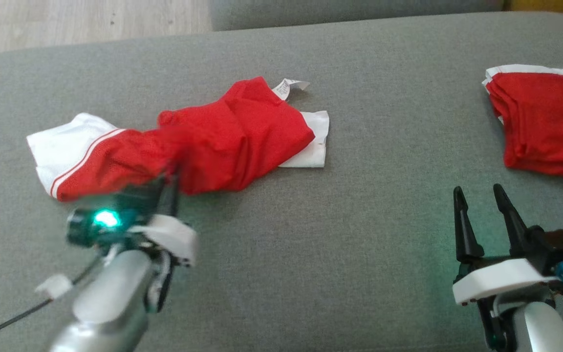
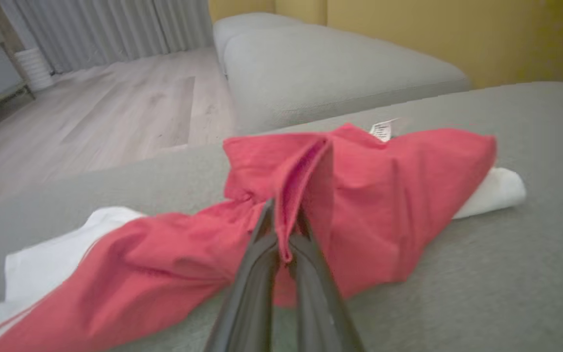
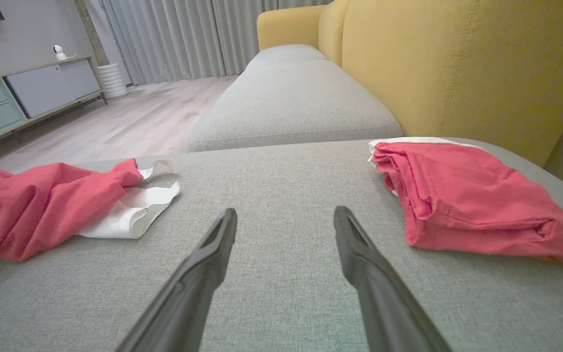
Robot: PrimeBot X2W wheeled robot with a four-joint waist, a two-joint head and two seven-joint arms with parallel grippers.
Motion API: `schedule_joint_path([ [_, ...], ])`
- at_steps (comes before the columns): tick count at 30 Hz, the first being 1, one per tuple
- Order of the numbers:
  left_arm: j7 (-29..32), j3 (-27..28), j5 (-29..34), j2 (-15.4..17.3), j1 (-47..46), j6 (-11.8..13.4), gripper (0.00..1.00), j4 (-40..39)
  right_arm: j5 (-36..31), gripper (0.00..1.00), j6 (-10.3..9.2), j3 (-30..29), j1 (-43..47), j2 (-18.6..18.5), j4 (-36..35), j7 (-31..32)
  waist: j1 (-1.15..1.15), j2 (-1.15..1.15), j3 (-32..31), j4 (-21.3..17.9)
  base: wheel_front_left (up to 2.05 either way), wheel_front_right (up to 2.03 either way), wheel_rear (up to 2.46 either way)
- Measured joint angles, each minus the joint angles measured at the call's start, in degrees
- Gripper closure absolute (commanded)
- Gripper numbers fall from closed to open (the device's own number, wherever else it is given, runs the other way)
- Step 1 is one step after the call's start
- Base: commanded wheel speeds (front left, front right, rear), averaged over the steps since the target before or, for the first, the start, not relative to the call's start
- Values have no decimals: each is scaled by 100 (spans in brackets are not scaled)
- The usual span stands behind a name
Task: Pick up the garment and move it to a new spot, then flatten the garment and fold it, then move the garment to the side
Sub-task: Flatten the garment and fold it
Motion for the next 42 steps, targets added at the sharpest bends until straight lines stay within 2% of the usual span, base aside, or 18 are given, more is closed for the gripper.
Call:
schedule_joint_path([
  [3,339,-413,445,62,-18,210,100,-823,24,0,0,-14,3,0,42,-13,0,0,-72,12,0,0,0],
  [7,915,-784,547,-62,-24,255,100,-1690,57,0,0,-60,3,1,56,-30,0,0,-89,-70,0,0,0],
  [10,1177,-1071,655,-244,-112,241,100,-1889,57,0,0,-107,1,1,53,-31,0,0,-52,-181,0,0,0],
  [14,1316,-1302,709,-569,-516,41,100,-1704,57,0,0,-121,-34,1,58,-35,0,0,51,-387,0,0,0],
  [20,1281,-1454,564,-1154,-842,-270,100,-666,141,0,0,-38,-230,1,166,-113,0,0,224,-820,0,0,0],
  [27,1185,-1669,368,-1278,-877,-437,100,180,212,0,0,29,-336,1,345,-210,1,0,412,-1243,0,0,0],
  [33,1102,-2292,34,-1307,-944,-461,100,126,211,0,0,20,-369,0,475,-286,1,0,502,-1487,0,0,0],
  [34,1095,-2407,-16,-1311,-943,-448,56,93,211,0,0,13,-369,0,501,-287,1,0,490,-1487,0,0,0],
  [35,1076,-2501,-66,-1311,-942,-436,0,64,211,0,0,10,-369,1,522,-288,1,0,472,-1477,0,0,0],
  [38,994,-2826,-324,-1312,-942,-403,0,-149,211,0,0,-23,-369,1,556,-336,1,0,389,-1360,0,0,0],
  [42,839,-2982,-538,-1314,-944,-320,0,-461,209,0,0,-79,-359,1,593,-337,0,0,254,-1161,0,0,0],
])
